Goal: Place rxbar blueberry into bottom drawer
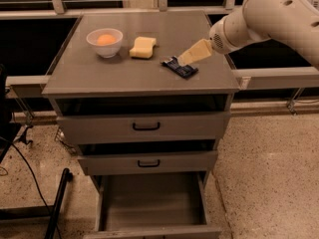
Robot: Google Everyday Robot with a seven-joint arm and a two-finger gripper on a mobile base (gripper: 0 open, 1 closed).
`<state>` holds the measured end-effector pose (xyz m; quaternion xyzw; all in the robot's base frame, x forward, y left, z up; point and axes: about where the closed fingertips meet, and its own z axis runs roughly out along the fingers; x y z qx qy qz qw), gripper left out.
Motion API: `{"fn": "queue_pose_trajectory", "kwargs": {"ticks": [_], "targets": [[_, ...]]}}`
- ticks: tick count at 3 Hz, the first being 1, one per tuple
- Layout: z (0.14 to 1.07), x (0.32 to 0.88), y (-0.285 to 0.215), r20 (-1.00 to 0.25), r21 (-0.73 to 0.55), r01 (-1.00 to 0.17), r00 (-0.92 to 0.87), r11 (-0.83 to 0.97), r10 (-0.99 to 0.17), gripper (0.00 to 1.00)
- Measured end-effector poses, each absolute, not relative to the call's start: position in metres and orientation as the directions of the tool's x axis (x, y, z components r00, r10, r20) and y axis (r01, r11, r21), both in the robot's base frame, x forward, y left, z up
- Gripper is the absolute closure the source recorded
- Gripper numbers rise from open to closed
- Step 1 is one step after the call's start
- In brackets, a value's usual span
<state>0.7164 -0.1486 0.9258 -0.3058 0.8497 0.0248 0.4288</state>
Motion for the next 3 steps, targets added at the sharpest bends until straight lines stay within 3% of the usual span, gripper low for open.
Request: {"fn": "queue_pose_trajectory", "kwargs": {"ticks": [1,3], "targets": [[0.9147,0.7239,-0.1461,-0.782,-0.08,-0.512,-0.499,0.855,-0.373,0.0],[0.9098,0.7238,-0.1435,-0.783,-0.047,-0.509,-0.515,0.86,-0.348,0.0]]}}
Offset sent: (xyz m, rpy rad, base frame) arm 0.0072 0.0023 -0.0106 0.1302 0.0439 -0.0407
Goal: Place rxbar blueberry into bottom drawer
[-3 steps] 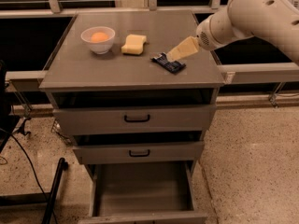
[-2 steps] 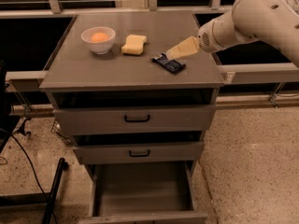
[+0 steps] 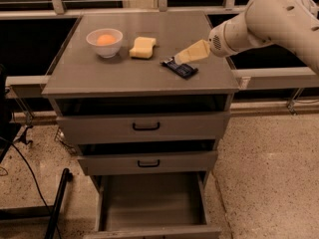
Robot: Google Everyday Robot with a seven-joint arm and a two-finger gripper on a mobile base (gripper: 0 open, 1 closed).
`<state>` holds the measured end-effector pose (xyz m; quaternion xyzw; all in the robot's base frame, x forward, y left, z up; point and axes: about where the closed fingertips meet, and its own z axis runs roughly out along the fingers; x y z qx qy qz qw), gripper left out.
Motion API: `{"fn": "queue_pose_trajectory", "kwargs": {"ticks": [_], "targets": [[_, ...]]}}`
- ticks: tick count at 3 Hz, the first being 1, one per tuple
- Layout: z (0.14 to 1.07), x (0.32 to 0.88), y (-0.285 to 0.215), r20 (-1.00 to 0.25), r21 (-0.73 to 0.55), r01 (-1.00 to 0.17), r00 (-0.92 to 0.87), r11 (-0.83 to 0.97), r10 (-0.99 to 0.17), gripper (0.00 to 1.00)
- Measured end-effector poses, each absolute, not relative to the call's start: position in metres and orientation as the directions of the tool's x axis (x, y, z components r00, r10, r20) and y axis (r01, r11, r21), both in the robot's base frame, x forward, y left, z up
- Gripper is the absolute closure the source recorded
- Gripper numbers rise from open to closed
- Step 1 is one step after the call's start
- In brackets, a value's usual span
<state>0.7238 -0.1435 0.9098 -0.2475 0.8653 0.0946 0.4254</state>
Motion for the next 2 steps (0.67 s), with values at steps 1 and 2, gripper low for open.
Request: {"fn": "queue_pose_trajectory", "kwargs": {"ticks": [1,2], "targets": [[0.903,0.726,-0.133,-0.78,-0.031,-0.524,-0.519,0.851,-0.348,0.0],[0.897,0.73,-0.122,-0.777,-0.018,-0.538,-0.523,0.842,-0.351,0.0]]}}
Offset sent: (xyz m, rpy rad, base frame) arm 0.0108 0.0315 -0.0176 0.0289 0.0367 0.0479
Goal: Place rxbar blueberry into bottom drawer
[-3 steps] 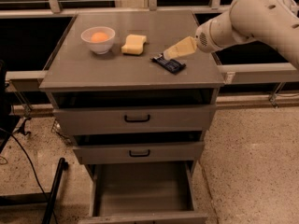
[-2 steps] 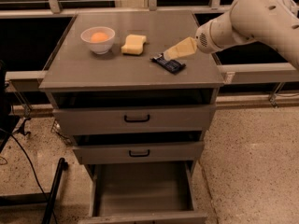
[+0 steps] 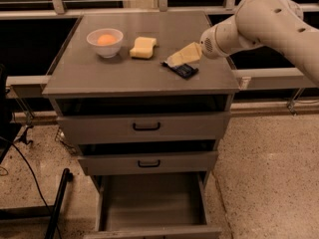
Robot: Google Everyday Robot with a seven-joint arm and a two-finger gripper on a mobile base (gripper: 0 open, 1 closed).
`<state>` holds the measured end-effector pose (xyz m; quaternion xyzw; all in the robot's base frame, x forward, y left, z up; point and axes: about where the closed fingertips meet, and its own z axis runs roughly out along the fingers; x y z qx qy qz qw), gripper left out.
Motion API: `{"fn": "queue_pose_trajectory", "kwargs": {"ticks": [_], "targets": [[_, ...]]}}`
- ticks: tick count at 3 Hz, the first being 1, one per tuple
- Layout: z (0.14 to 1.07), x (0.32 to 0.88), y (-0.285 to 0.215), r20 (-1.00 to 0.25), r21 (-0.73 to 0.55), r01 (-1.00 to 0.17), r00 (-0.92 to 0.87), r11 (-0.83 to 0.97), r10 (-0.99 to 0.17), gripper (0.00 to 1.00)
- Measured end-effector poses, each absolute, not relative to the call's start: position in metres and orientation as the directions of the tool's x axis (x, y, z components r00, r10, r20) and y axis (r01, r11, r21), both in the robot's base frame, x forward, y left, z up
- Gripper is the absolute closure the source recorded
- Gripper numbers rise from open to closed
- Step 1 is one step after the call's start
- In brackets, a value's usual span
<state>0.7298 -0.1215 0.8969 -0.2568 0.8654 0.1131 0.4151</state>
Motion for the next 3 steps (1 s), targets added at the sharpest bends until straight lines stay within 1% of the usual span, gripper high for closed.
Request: {"fn": "queue_pose_trajectory", "kwargs": {"ticks": [1,3], "targets": [[0.893,0.738,-0.11,-0.771,-0.009,-0.553,-0.526,0.833,-0.358,0.03],[0.879,0.748,-0.095,-0.752,0.01,-0.568,-0.547,0.823,-0.368,0.26]]}}
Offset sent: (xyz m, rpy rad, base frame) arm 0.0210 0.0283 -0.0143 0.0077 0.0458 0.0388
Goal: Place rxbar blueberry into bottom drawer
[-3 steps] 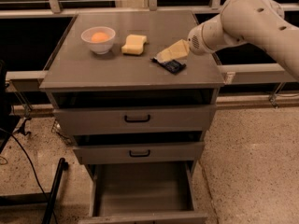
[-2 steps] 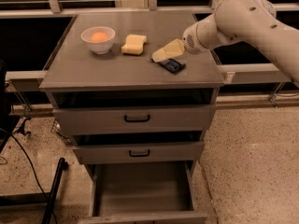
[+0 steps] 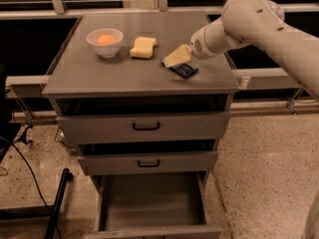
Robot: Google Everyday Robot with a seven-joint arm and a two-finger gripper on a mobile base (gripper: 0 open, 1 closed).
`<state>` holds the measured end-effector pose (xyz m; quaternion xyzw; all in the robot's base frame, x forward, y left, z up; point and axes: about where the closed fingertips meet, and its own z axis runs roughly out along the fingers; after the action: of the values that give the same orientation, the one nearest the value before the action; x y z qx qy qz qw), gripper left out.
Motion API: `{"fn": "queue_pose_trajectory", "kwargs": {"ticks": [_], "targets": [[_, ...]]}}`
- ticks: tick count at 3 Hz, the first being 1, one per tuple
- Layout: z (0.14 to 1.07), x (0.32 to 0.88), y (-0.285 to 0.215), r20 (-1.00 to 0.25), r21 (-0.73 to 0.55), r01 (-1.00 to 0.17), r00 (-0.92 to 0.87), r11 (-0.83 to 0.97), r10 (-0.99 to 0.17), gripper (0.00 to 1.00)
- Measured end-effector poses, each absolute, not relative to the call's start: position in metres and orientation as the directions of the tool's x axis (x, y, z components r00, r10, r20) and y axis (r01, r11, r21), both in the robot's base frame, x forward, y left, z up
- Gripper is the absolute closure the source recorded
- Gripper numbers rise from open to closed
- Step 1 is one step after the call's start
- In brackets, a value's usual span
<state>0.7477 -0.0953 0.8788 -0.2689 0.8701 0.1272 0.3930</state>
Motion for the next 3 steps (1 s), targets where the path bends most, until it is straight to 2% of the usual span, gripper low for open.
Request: {"fn": "queue_pose_trajectory", "kwargs": {"ticks": [2,3], "targets": [[0.857,0.742,-0.09,-0.722,0.016,-0.586,-0.567,0.81,-0.396,0.19],[0.85,0.74,-0.09,-0.721,0.019,-0.595,-0.565,0.804,-0.401,0.19]]}}
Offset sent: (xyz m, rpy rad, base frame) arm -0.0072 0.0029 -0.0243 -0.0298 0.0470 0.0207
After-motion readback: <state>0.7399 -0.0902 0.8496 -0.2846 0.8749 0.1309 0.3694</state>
